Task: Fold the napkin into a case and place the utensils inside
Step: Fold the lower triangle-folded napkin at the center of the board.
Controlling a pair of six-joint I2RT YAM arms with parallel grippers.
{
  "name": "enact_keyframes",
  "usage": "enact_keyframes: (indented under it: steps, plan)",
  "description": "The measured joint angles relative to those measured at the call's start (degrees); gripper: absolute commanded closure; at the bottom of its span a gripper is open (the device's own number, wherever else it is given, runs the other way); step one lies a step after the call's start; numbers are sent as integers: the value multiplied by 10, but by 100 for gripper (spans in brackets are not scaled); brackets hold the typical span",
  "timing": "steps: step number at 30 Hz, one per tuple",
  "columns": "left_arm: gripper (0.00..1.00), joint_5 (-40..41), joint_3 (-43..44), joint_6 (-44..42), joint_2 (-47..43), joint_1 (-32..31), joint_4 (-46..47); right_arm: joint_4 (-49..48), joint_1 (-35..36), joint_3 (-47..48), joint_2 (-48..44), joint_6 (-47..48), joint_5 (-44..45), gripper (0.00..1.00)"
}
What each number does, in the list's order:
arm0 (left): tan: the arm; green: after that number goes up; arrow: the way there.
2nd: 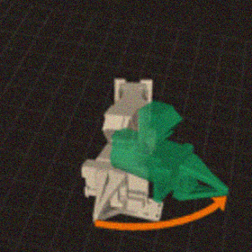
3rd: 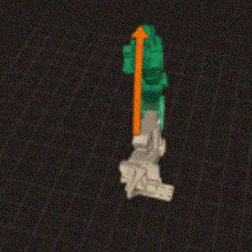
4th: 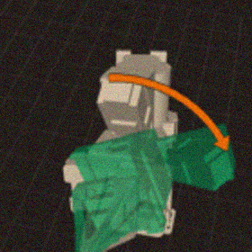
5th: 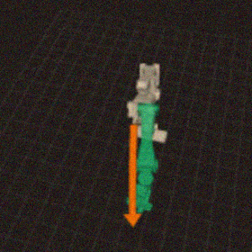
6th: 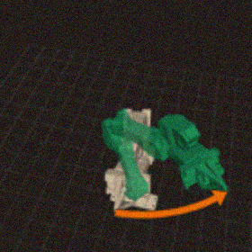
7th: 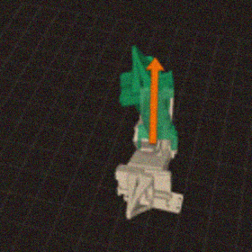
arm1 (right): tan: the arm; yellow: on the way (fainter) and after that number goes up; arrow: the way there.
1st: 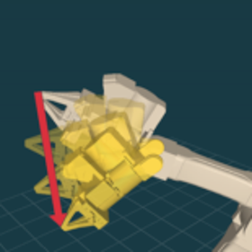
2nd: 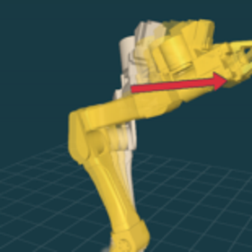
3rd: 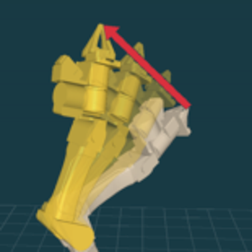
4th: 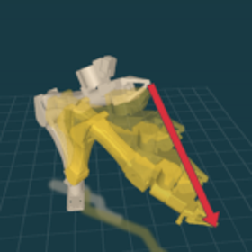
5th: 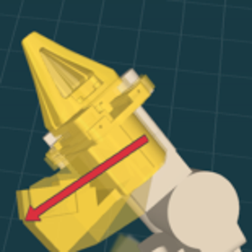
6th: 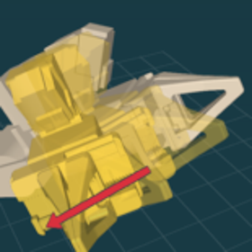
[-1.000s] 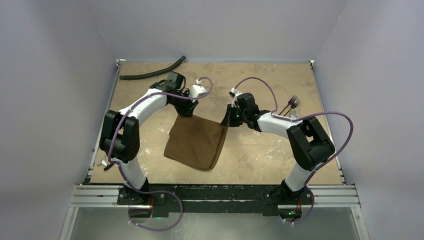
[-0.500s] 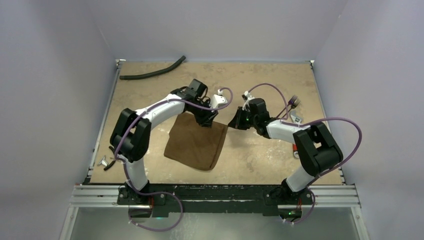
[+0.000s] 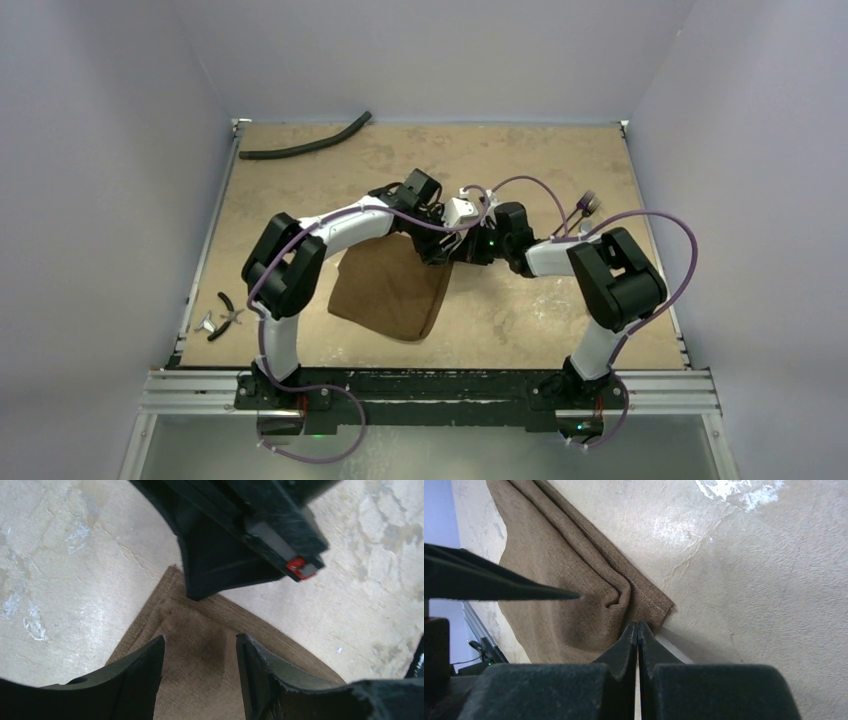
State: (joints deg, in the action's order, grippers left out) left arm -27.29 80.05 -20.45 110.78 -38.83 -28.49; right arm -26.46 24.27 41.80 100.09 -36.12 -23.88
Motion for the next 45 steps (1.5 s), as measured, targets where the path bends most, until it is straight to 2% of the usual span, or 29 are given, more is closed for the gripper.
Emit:
enact_keyframes:
  steps: [3, 8, 11, 23, 26, 29, 33, 34, 37, 39, 41, 43, 45]
  plan:
    - [54, 9, 7, 4, 18, -3, 13, -8, -4, -6, 7, -5, -7, 100]
    - [78, 24, 9, 7, 45, -11, 21, -19, -13, -10, 16, -10, -18, 100]
    - [98, 28, 12, 11, 55, -14, 23, -26, -15, -10, 17, -10, -26, 100]
    - [100, 26, 30, 29, 56, -15, 37, -67, -16, -10, 42, -10, -51, 100]
    - [86, 25, 30, 30, 56, -17, 38, -68, -16, -10, 43, -10, -53, 100]
    - [82, 26, 30, 33, 56, -21, 52, -68, -16, -10, 43, -9, -54, 100]
    - [69, 25, 30, 37, 56, -25, 72, -56, -16, -10, 36, -5, -54, 100]
    - [67, 25, 30, 41, 56, -25, 79, -48, -16, -10, 32, -3, -54, 98]
    - [62, 23, 30, 49, 56, -23, 90, -16, -16, -10, 14, 7, -49, 75]
    - [58, 16, 33, 51, 56, -19, 87, 13, -19, -11, -7, 14, -35, 69]
    - [45, 7, 48, 53, 56, -5, 69, 40, -23, -12, -40, 21, -21, 66]
    - [43, 1, 78, 54, 56, 16, 38, 60, -23, -12, -79, 26, -9, 66]
    - [43, -3, 118, 53, 56, 44, 8, 72, -22, -12, -123, 30, -6, 71]
